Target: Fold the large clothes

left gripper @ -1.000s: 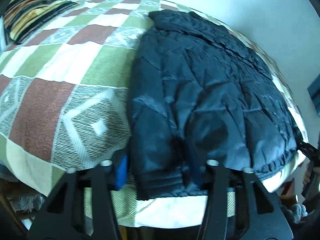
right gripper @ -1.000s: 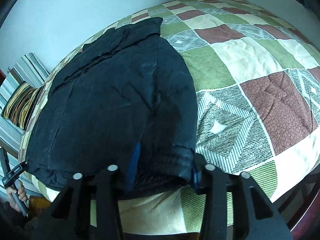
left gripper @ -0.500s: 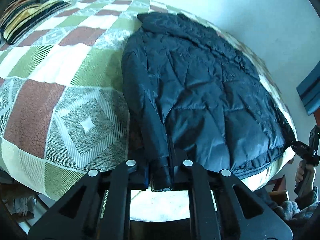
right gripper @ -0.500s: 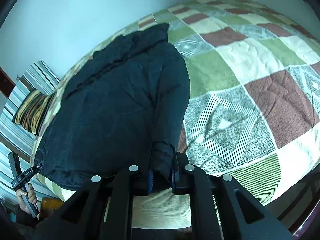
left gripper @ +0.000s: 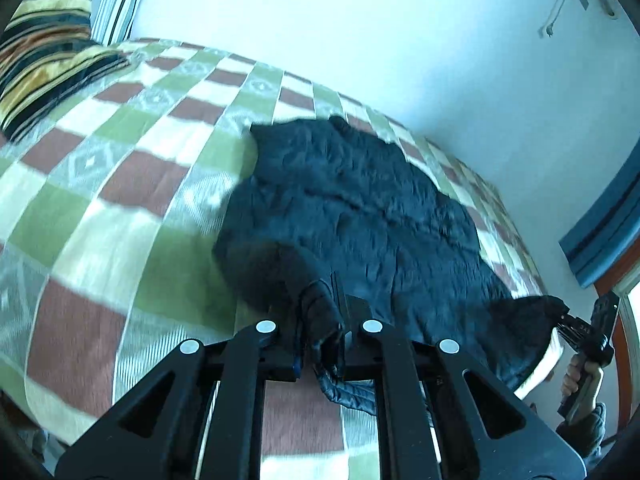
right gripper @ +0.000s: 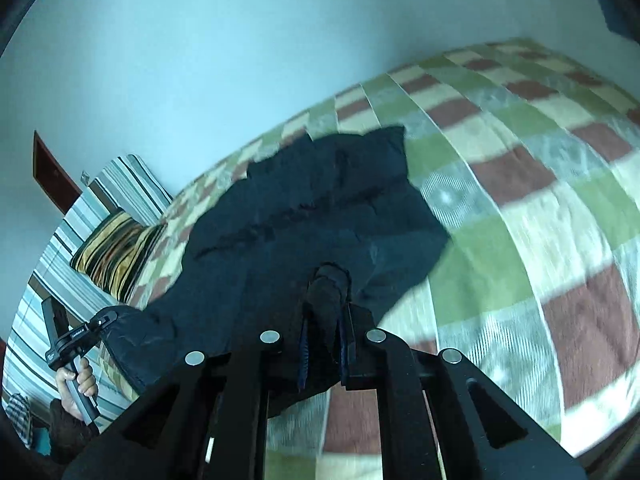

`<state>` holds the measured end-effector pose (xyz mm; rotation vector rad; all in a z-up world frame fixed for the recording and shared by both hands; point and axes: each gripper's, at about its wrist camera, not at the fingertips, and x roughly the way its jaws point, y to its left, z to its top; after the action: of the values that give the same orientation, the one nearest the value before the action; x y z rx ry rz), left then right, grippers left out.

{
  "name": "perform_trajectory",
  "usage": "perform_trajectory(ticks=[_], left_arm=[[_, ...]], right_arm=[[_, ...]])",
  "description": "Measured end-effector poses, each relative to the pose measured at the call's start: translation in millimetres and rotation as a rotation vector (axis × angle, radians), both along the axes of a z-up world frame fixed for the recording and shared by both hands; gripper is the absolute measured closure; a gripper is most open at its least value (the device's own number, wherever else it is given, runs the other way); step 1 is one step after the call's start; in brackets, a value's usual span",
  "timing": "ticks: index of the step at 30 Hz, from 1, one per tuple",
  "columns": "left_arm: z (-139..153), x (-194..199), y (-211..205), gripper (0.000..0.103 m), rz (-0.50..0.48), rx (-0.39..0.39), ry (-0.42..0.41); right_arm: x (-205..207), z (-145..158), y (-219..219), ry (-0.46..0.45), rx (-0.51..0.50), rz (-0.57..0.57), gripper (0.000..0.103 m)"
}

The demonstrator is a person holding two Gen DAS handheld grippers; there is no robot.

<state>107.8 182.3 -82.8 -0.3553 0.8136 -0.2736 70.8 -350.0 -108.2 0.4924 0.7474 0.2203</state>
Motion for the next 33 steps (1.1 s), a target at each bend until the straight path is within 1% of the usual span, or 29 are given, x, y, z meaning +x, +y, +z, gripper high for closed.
perform_trajectory(ticks=[2, 3, 6, 12, 16, 19, 23, 25, 27, 30, 33], left_arm=[[3, 28, -2, 0.093, 0.019, 0.003, -0.003], [4, 35, -1, 0.093, 0.025, 0.007, -0.001], [0, 75, -5, 0.093, 0.05, 0.017, 0.019], [-9, 146, -8, 0.093, 0.095, 0.03, 0.053], [-11, 185, -14, 0.093, 0.097, 0.057, 0.06], [-21, 217, -18, 0.093, 0.098, 0.076, 0.076], [-42, 247, -25, 0.093, 0.1, 0.119, 0.117], [-55, 259, -27, 0.093, 0.097, 0.14, 0.14], [-67, 268, -28, 0.093, 0.094, 0.15, 0.162], [-77, 274, -31, 0.092, 0.089, 0.158, 0.182], [-76, 274, -35, 0.092, 0.073, 0.177, 0.176]], right_arm=[[22, 7, -3, -0.018, 0.004, -0.007, 0.093], [30, 8, -5, -0.02, 0.013, -0.011, 0.093], [66, 8, -11, -0.017, 0.047, -0.027, 0.093], [131, -2, -23, 0.018, 0.096, -0.065, 0.093], [176, -12, -29, 0.054, 0.108, -0.087, 0.093], [204, -23, -34, 0.083, 0.11, -0.1, 0.093], [237, -44, -37, 0.147, 0.101, -0.109, 0.093], [251, -61, -37, 0.201, 0.083, -0.11, 0.093], [260, -76, -38, 0.234, 0.081, -0.115, 0.093], [263, -88, -40, 0.243, 0.102, -0.126, 0.093], [263, -88, -42, 0.242, 0.117, -0.125, 0.092]])
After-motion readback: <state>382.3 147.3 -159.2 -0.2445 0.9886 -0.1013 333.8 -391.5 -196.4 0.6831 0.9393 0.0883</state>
